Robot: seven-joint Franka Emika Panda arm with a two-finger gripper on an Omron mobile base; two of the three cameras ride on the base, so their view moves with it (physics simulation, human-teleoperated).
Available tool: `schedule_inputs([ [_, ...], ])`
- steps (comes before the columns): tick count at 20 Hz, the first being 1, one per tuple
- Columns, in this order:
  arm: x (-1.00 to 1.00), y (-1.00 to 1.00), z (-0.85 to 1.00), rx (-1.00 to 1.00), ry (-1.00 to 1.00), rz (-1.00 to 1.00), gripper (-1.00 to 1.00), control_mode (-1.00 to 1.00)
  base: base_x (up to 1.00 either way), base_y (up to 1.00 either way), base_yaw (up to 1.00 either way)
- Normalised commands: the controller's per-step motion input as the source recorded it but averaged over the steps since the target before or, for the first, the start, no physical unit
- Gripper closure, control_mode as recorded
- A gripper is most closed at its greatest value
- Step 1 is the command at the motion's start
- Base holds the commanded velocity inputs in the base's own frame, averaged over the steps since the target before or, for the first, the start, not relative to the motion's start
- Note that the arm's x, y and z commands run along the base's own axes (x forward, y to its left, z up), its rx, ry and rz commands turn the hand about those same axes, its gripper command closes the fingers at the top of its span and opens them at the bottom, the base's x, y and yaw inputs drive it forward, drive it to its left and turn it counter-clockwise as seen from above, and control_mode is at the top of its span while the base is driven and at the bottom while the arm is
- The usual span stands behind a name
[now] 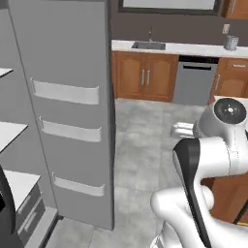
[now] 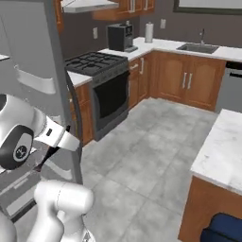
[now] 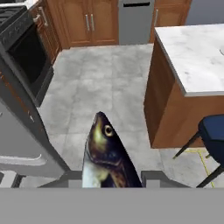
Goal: Take the fish from the fridge and place it on the digital scale on the counter by the fridge. Wait a few seconds for a reading, then move it to the plate on the dining counter.
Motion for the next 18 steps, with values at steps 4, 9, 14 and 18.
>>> schedule_inputs([
  [4,0.0,0.0,0.0,0.0,0.0,0.0,1.0,1.0,-0.11,0.0,-0.84],
  [9,0.0,0.0,0.0,0.0,0.0,0.0,1.0,1.0,0.42,0.06,-0.56],
  [14,0.0,0.0,0.0,0.0,0.0,0.0,1.0,1.0,0.92,0.3,-0.19],
  [18,0.0,0.0,0.0,0.0,0.0,0.0,1.0,1.0,1.0,0.0,-0.04],
])
